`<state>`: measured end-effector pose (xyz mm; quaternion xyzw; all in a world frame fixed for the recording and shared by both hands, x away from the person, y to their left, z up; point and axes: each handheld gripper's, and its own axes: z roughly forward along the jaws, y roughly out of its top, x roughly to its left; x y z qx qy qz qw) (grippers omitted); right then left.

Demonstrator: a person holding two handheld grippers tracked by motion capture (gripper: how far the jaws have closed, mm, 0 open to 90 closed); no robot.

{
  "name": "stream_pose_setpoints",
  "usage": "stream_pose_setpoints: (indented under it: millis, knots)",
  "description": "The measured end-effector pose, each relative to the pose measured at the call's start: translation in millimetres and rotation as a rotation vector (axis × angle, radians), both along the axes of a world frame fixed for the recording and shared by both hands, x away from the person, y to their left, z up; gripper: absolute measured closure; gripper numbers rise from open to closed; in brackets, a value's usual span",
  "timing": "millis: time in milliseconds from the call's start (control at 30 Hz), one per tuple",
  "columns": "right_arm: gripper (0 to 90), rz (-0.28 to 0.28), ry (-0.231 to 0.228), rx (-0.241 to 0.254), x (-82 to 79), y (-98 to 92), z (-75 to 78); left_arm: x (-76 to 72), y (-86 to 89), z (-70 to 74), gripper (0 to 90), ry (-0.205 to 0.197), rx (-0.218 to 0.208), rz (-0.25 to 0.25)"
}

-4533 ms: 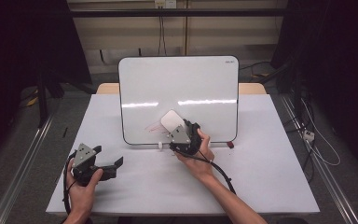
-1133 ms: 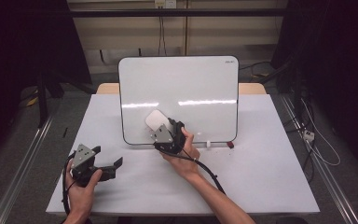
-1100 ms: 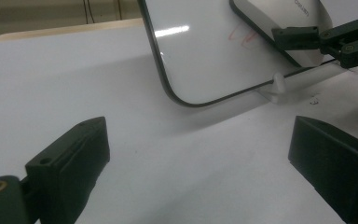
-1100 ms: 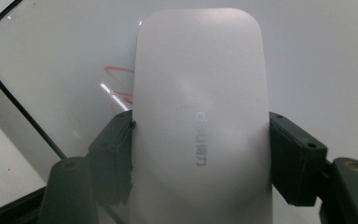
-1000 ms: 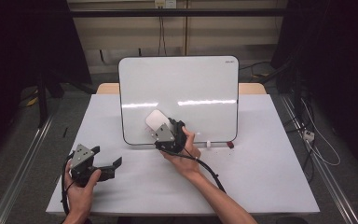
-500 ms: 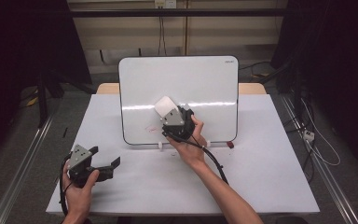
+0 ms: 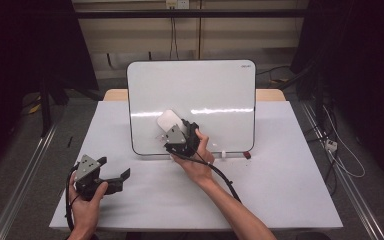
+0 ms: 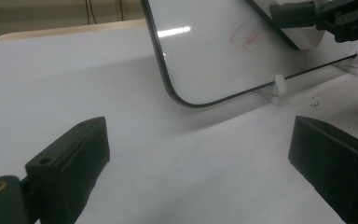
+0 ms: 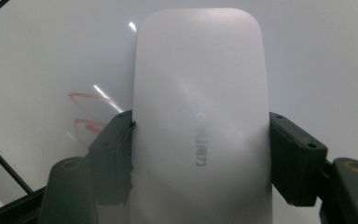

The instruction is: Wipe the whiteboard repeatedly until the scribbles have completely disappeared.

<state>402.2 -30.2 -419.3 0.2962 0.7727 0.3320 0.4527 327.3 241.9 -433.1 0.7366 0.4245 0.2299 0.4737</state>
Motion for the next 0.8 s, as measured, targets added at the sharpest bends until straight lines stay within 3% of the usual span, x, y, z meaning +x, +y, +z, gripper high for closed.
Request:
stream_pose_setpoints:
  millis: [500, 800]
  knots:
    - [32.0, 0.091, 0.009, -0.064, -14.7, 23.2, -19.3, -0.2, -0.3, 0.5, 5.2, -0.002, 0.001, -0.006]
    - [32.0, 0.084, 0.024, -0.032, -8.7, 16.3, -12.4, -0.7, 2.2, 0.4, 5.2, -0.004, -0.013, 0.005]
